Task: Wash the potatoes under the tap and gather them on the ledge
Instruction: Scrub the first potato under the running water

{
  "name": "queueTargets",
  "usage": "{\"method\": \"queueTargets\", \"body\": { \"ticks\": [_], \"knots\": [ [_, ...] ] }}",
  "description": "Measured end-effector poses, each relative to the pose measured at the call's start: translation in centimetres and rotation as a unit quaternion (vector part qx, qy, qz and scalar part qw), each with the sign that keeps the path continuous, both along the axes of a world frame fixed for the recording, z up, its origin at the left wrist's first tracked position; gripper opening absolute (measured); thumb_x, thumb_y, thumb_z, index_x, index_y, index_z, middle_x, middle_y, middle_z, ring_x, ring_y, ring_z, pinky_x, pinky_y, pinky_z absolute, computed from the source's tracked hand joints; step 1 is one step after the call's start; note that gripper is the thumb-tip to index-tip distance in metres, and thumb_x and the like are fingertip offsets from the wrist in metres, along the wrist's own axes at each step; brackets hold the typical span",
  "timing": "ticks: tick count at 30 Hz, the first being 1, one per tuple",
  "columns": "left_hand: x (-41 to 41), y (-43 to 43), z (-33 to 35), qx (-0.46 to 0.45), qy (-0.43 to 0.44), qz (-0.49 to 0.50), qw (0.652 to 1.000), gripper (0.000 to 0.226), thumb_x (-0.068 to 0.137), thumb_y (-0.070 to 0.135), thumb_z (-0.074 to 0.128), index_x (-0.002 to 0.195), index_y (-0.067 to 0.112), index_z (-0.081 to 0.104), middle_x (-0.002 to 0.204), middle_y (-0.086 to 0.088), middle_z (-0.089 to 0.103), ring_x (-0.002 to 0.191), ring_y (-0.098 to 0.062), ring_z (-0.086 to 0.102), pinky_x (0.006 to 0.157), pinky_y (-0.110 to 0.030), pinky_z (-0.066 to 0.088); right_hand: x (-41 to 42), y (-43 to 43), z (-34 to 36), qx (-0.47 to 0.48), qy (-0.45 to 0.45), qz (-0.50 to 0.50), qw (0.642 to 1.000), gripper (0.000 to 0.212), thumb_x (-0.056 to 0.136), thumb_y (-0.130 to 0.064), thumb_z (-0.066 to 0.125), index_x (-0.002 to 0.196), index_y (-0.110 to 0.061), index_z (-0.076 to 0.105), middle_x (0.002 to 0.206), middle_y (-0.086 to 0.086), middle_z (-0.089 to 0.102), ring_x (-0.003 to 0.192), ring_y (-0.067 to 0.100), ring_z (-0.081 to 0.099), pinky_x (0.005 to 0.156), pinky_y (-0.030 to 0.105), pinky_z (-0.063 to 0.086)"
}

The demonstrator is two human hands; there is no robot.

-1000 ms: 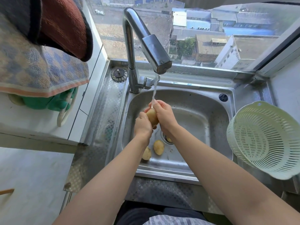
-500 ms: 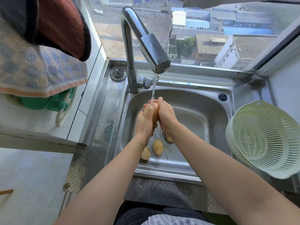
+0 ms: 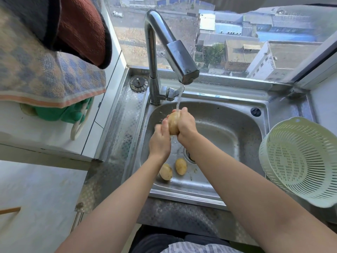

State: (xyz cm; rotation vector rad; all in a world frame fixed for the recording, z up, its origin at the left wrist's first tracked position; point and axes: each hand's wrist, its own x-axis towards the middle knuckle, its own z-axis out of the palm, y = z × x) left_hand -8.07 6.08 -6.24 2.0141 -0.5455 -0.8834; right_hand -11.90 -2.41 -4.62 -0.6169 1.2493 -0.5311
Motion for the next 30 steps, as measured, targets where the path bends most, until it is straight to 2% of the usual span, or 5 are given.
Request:
{"method": "queueTargets", "body": {
  "ticks": [3,6,11,24,30],
  "knots": [
    [-0.4,-0.3,0.1,-0.063,0.004,-0.072,0.995,0.041,0.096,0.049,0.045,0.119,0.015,0.043,0.103,-0.004,0.062,0.086,-0.016,0.058,0.075,-0.039,0.05,-1.0,-0.5,0.1,0.103,-0.109,-0.073,0.986,0.027,0.103,-0.025,0.036,0.095,-0.004,0.051,0.09,0.016,0.055,0.086,0.026,0.058,0.083,0.043,0.051],
    [-0.7,-1.3,0.2,-0.06,-0.05,-0.06,0.995,0.039,0.099,0.045,0.04,0.12,0.016,0.055,0.101,0.001,0.065,0.096,-0.019,0.061,0.079,-0.034,0.047,-2.7,-0.1,-0.7,0.012,-0.117,0.029,0.993,0.022,0.101,-0.022,0.04,0.097,-0.004,0.052,0.081,0.013,0.057,0.079,0.02,0.057,0.074,0.033,0.05],
    [-0.6,-3.0,0.6,0.056,-0.036,0.016,0.998,0.055,0.101,0.041,0.022,0.072,0.012,0.059,0.088,-0.015,0.067,0.091,-0.037,0.063,0.085,-0.042,0.051,-5.3,0.4,-1.7,-0.077,0.013,0.134,0.988,0.042,0.089,-0.045,0.063,0.11,-0.009,0.059,0.088,0.01,0.063,0.062,0.013,0.056,0.055,0.023,0.046],
    [0.9,-1.3,-1.0,0.016,0.268,0.136,0.954,0.059,0.098,0.055,0.025,0.117,0.014,0.063,0.111,-0.011,0.069,0.098,-0.025,0.067,0.073,-0.038,0.053,-2.6,1.4,-1.8,-0.213,0.199,0.226,0.93,0.046,0.089,-0.059,0.051,0.093,-0.013,0.05,0.094,0.004,0.059,0.085,0.021,0.056,0.08,0.041,0.048],
    [0.4,-2.1,0.0,-0.05,0.365,0.071,0.927,0.056,0.098,0.057,0.023,0.137,0.026,0.051,0.113,-0.012,0.064,0.093,-0.025,0.063,0.073,-0.036,0.048,-2.9,0.4,-1.9,-0.162,0.195,0.149,0.956,0.041,0.094,-0.055,0.032,0.086,-0.02,0.051,0.092,0.008,0.058,0.082,0.027,0.059,0.076,0.045,0.052]
  ]
}}
